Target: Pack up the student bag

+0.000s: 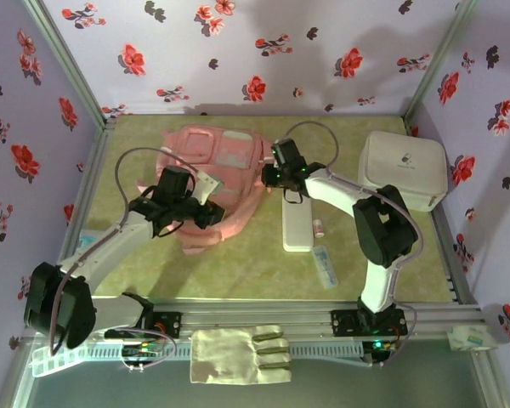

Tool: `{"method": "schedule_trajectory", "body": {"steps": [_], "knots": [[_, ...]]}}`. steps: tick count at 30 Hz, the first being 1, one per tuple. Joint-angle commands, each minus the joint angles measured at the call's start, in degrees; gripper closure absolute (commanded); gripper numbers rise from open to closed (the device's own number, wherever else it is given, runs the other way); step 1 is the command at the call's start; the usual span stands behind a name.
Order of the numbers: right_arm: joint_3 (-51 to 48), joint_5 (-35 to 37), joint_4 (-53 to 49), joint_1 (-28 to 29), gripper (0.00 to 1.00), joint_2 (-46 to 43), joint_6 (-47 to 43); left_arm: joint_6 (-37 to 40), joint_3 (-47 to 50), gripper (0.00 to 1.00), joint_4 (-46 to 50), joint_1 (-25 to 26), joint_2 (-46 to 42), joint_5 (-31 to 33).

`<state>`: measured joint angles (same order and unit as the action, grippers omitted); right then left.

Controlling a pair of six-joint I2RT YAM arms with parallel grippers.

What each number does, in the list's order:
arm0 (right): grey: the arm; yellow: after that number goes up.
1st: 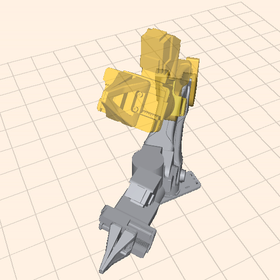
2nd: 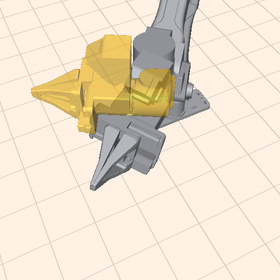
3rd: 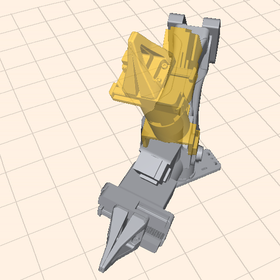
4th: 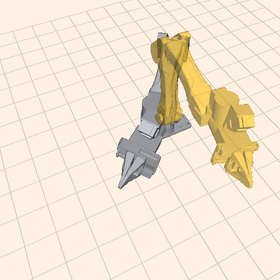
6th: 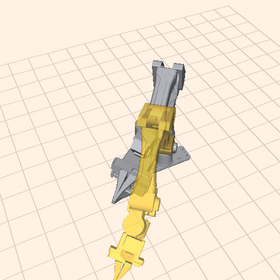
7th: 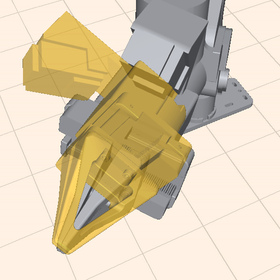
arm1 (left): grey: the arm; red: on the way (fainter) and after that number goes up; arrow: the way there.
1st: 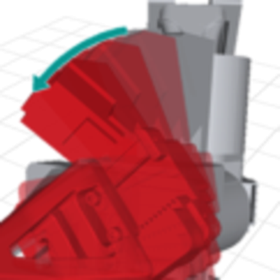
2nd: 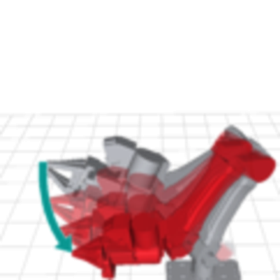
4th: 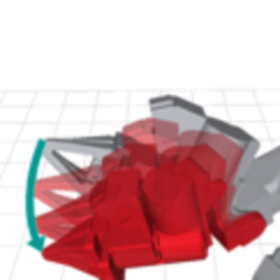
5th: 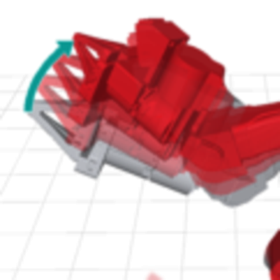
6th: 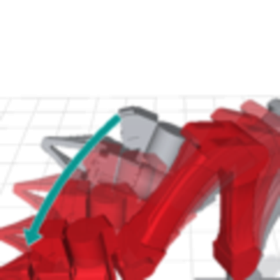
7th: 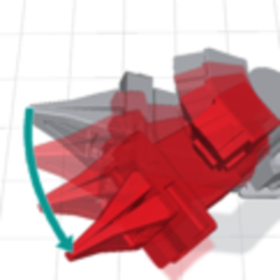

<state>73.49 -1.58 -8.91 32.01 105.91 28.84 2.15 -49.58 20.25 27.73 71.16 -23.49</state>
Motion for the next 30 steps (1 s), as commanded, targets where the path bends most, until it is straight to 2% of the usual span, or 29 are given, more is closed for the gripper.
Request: {"method": "schedule_trajectory", "body": {"steps": [1,5,10,17,22,27,30], "knots": [[-4.0,-1.4,3.1,-1.3,0.6,-7.9,1.4,-2.4,-3.1,0.48,1.8,-0.4,-1.7,0.4],[-11.2,-1.2,5.8,-1.4,0.38,-15.4,2.3,-2.0,-4.7,0.22,2.4,-0.2,-0.7,6.7],[-18.9,0.7,7.8,-1.4,0.2,-22.3,2.3,3.0,-8.4,0.07,3.6,1.0,3.0,11.9],[-25.1,4.7,8.6,-1.5,0.11,-26.7,2.6,16.9,-14.5,0.05,9.2,4.4,11.8,18.2],[-26.4,4.9,8.1,-1.9,0.09,-27.6,3.5,22.1,-18.0,0.05,13.3,5.2,17.5,20.6],[-26.7,3.1,8.1,-2.2,0.08,-27.9,3.8,25.7,-22.5,0.11,17.8,5.6,23.9,22.8],[-27.0,2.7,8.3,-2.2,0.08,-28.0,4.1,26.7,-24.8,0.17,18.7,5.8,27.5,26.5]]}}
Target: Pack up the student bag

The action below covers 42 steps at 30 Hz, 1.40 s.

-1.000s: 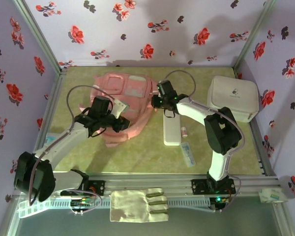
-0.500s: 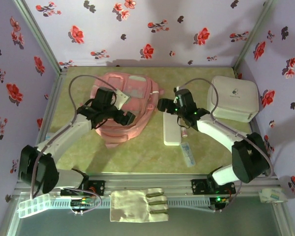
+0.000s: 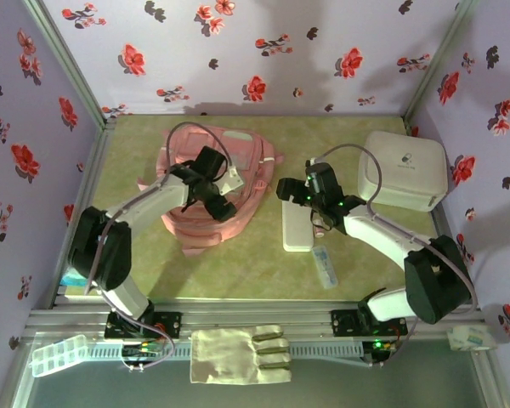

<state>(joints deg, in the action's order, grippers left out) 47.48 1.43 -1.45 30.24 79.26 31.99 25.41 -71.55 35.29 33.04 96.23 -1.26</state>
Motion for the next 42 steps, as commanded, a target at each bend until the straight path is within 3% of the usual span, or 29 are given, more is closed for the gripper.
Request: {"method": "schedule_trajectory", "body": {"steps": [1,5,12,18,24,31,36,42], "knots": [[-1.0,-0.3,1.0,-0.4,0.08,-1.4,1.0,3.4,-3.7,0.18,3.8,0.5,3.4,5.5],[-1.2,-0.4,1.1,-0.5,0.08,-1.5,1.6,2.3,-7.6,0.3,6.9,0.8,5.8,8.5],[-0.6,-0.7,1.3,-0.6,0.08,-1.6,2.1,1.8,-7.9,0.59,6.8,1.2,3.2,8.9],[-0.6,-1.5,1.6,-0.6,0.08,-1.1,2.4,-0.3,-5.9,0.81,4.1,1.2,-1.4,9.2],[0.7,-7.0,3.6,-0.6,0.08,1.0,1.6,-4.6,-1.0,1.0,-2.9,1.2,-9.2,9.2],[7.0,-15.6,7.7,-0.6,0.08,7.7,2.2,-9.5,5.5,1.0,-10.3,1.2,-19.4,8.2],[10.1,-25.7,17.5,-0.7,0.08,14.2,6.0,-15.8,10.7,1.0,-17.5,1.2,-25.7,5.0],[15.3,-31.2,22.6,-0.9,0.08,21.5,9.4,-17.9,15.8,1.0,-21.9,1.2,-29.1,3.6]]}}
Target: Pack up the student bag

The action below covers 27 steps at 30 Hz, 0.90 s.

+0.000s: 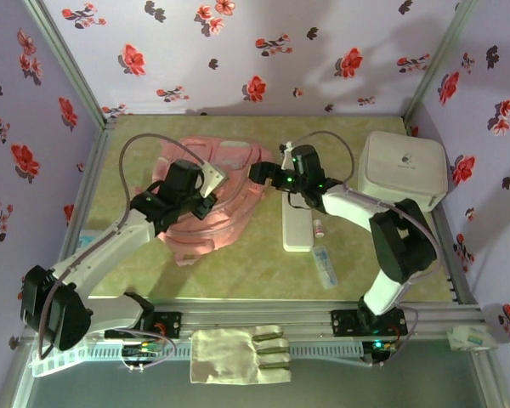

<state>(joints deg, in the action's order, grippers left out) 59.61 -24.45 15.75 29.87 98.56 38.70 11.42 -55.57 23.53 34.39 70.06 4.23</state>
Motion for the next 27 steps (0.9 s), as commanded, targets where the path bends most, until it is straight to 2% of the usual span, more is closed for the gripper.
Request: {"method": "schedule_trajectory", "body": {"steps": [1,9,16,21,27], "knots": [[4.4,-5.7,5.4,-0.5,0.08,3.3,3.2,-4.0,-0.1,1.0,-9.9,-0.2,-2.9,-1.8],[8.6,-2.1,4.5,-0.9,0.09,9.1,2.0,-5.0,1.9,1.0,-11.8,-0.2,-4.0,-2.5],[12.2,-7.7,2.6,-1.1,0.09,13.7,2.9,-5.2,2.7,1.0,-12.6,-0.2,-3.8,-3.3],[9.2,-13.1,5.6,-1.1,0.1,11.5,4.2,-5.1,2.7,1.0,-12.5,-0.2,-3.2,-3.8],[5.2,-13.4,4.0,-1.2,0.16,6.0,2.5,-4.7,2.6,1.0,-11.5,-0.2,-2.9,-3.9]]}}
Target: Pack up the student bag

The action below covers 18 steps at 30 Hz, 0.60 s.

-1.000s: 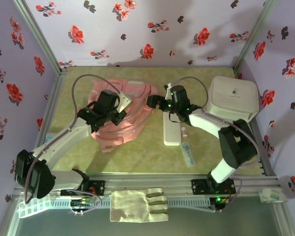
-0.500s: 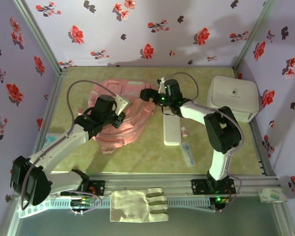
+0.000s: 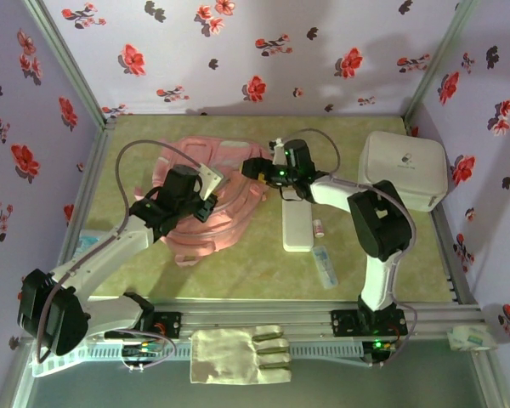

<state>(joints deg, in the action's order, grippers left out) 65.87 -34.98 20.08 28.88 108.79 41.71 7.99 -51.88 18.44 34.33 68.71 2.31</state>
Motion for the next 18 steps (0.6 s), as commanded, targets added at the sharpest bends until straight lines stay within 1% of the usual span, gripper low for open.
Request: {"method": "schedule_trajectory", "body": {"steps": [1,5,10,11,14,16,18], "knots": [[-1.3,-2.7,-1.1,-0.2,0.18,-4.8,-1.1,-1.3,-1.0,1.0,-6.4,-0.1,-1.5,-1.9],[-3.3,-1.9,-1.3,-0.2,0.24,-6.8,-2.1,-1.3,-0.9,1.0,-6.1,-0.1,-1.4,-1.9],[-2.8,-1.8,-2.5,-0.2,0.37,-6.0,-2.4,-1.9,-1.1,1.0,-5.7,-0.1,-1.4,-1.9],[-2.7,-1.8,-2.5,-0.2,0.38,-5.7,-2.3,-2.0,-1.1,1.0,-5.7,-0.1,-1.4,-2.1],[-2.6,1.1,-3.7,-0.4,0.36,-5.5,-2.8,-2.0,-1.3,1.0,-5.4,-0.1,-1.4,-2.3],[-1.9,4.6,-5.9,-0.8,0.31,-5.2,-2.9,-2.1,-1.4,1.0,-5.1,-0.1,-1.4,-2.3],[-1.6,5.3,-5.4,-1.5,0.29,-4.3,-1.8,-2.2,-1.4,1.0,-5.0,-0.1,-1.4,-2.3]]}}
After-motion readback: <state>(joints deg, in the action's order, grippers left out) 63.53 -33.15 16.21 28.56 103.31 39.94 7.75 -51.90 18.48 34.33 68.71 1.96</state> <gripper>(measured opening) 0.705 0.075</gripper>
